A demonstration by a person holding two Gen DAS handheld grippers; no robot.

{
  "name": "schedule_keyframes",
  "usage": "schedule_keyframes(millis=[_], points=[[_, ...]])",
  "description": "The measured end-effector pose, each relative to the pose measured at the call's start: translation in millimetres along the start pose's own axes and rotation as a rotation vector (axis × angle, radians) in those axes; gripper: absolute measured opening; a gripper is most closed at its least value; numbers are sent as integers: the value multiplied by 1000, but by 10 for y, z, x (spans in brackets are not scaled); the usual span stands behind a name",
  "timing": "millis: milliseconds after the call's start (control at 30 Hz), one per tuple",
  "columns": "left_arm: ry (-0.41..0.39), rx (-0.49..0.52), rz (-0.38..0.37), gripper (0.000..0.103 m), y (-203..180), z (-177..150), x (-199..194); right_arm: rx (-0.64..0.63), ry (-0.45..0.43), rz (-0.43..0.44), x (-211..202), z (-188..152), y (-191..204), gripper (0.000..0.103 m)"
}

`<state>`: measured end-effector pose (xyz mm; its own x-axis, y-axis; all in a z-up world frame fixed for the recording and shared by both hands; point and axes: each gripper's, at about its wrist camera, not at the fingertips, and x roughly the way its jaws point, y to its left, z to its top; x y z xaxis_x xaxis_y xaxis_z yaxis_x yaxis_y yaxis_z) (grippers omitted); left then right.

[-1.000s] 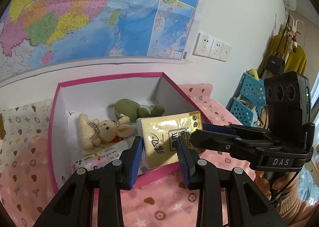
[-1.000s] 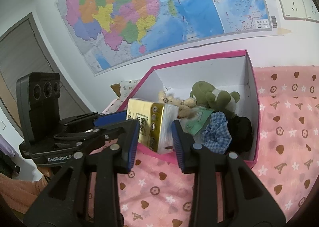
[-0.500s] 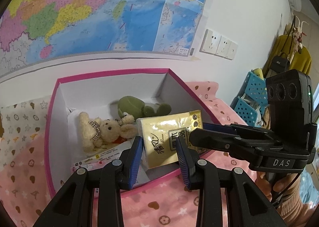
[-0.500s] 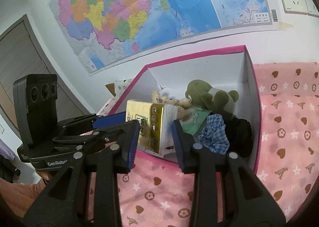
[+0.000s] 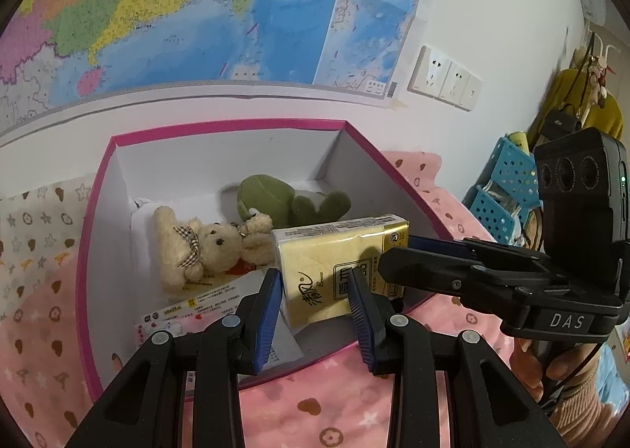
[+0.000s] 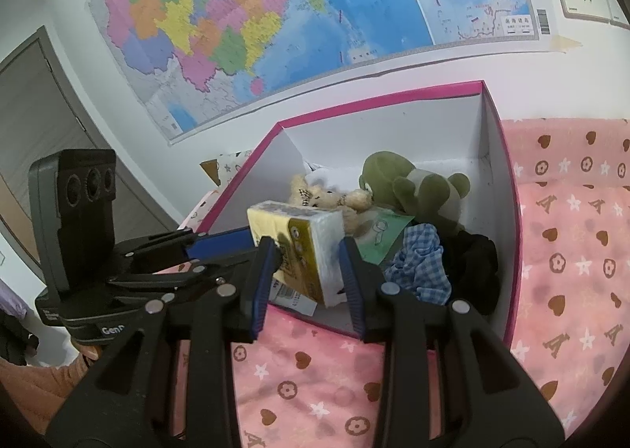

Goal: Organize soft objects
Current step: 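Lower the yellow tissue pack into the box and open the right gripper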

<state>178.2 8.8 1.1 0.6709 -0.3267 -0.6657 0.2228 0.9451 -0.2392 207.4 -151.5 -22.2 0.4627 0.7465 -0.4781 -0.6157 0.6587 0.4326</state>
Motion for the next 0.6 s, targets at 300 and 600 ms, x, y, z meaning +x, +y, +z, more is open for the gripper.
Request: schedule_keyframes(millis=[300,600], points=[[25,-13,6,34,44,-11,90,8,26,-17,100,-19,-45,37],[46,-24,12,34,69,-12,140,15,50,-34,180,-21,-54,37]])
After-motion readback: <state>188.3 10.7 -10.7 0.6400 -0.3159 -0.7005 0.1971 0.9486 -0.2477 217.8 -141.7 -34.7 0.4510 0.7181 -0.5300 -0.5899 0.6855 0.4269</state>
